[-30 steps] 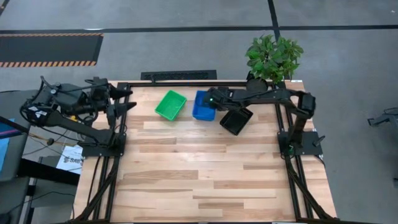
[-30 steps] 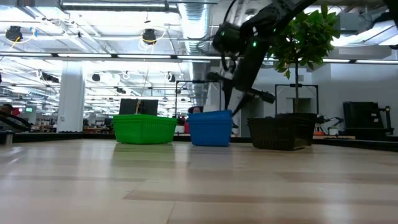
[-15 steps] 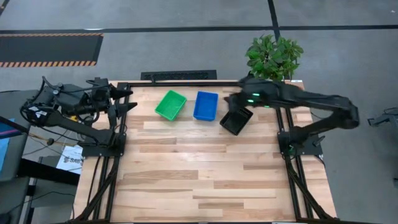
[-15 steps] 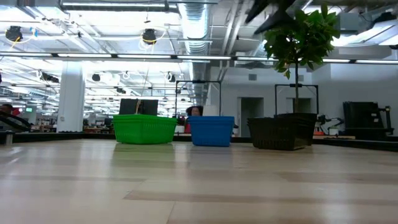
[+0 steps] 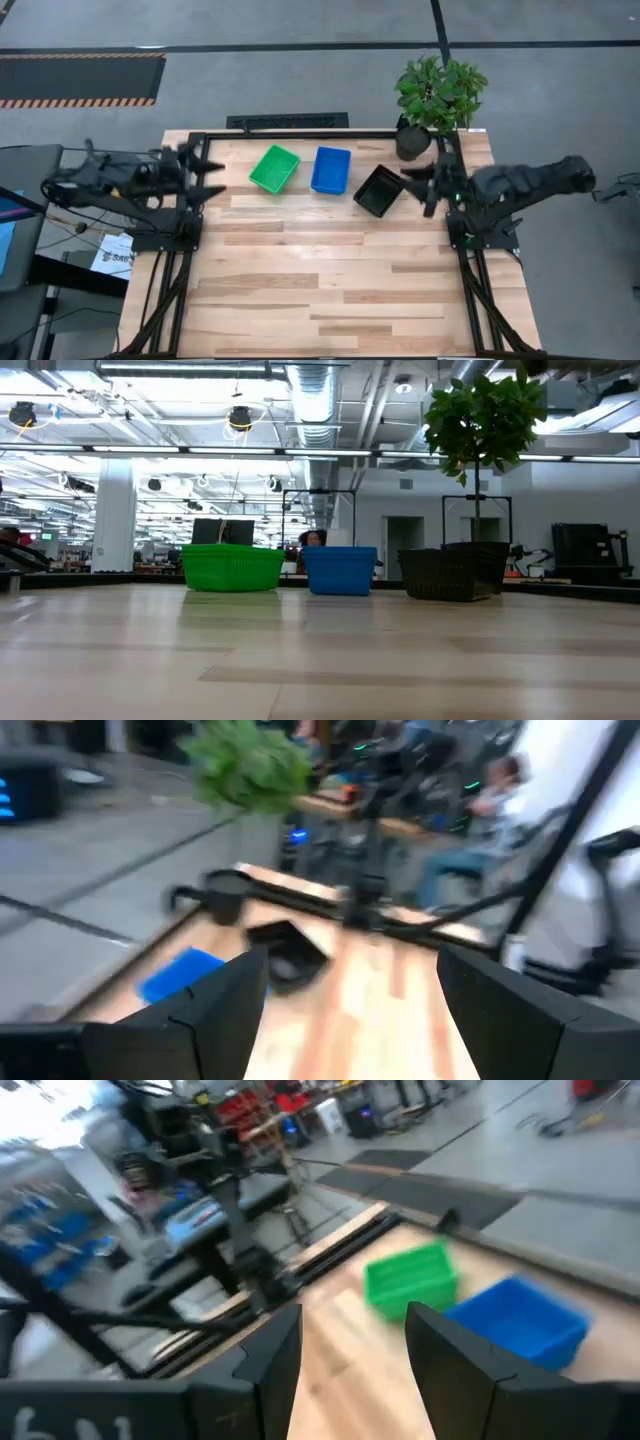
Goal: Stack baskets by color
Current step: Return to Home Position
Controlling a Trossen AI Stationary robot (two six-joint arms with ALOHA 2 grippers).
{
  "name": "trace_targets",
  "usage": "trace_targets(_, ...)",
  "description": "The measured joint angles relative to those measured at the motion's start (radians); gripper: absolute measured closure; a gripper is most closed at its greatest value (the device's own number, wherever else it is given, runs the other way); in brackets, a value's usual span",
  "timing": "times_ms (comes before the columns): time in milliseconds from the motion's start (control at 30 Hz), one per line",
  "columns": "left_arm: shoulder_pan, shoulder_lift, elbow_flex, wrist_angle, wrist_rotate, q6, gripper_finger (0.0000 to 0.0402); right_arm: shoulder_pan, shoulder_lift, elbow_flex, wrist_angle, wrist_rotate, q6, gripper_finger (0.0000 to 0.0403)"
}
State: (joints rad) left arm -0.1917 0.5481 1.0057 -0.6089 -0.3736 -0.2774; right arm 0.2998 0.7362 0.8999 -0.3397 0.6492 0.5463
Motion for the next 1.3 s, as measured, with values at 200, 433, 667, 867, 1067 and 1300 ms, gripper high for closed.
trace_targets(200,0.000,-0.254,-0.438,0.237,0.086,-0.104,0.0123,0.143,-0.166,-0.457,0.447,0.090,0.067,0.0206)
trace_targets(433,0.000,-0.549,-0.731,0.341,0.155,-0.196,0.0123,0.264,-0.238,-0.838,1.113,0.143,-0.182,0.0203)
trace_targets(667,0.000,-0.520,-0.787,0.360,0.212,-0.110,0.0123,0.379,-0.305,-0.889,1.154,0.114,-0.449,0.0205)
trace_targets(867,-0.001,-0.543,-0.877,0.404,0.274,-0.105,0.0123,0.429,-0.303,-0.889,1.036,0.141,-0.380,0.0209)
trace_targets(1067,-0.005,-0.535,-0.975,0.592,0.327,-0.124,0.0123,0.432,-0.303,-0.890,0.929,0.143,-0.304,0.0205)
trace_targets(1300,-0.005,-0.540,-0.995,0.641,0.337,-0.117,0.0123,0.432,-0.305,-0.892,0.803,0.267,-0.193,0.0207)
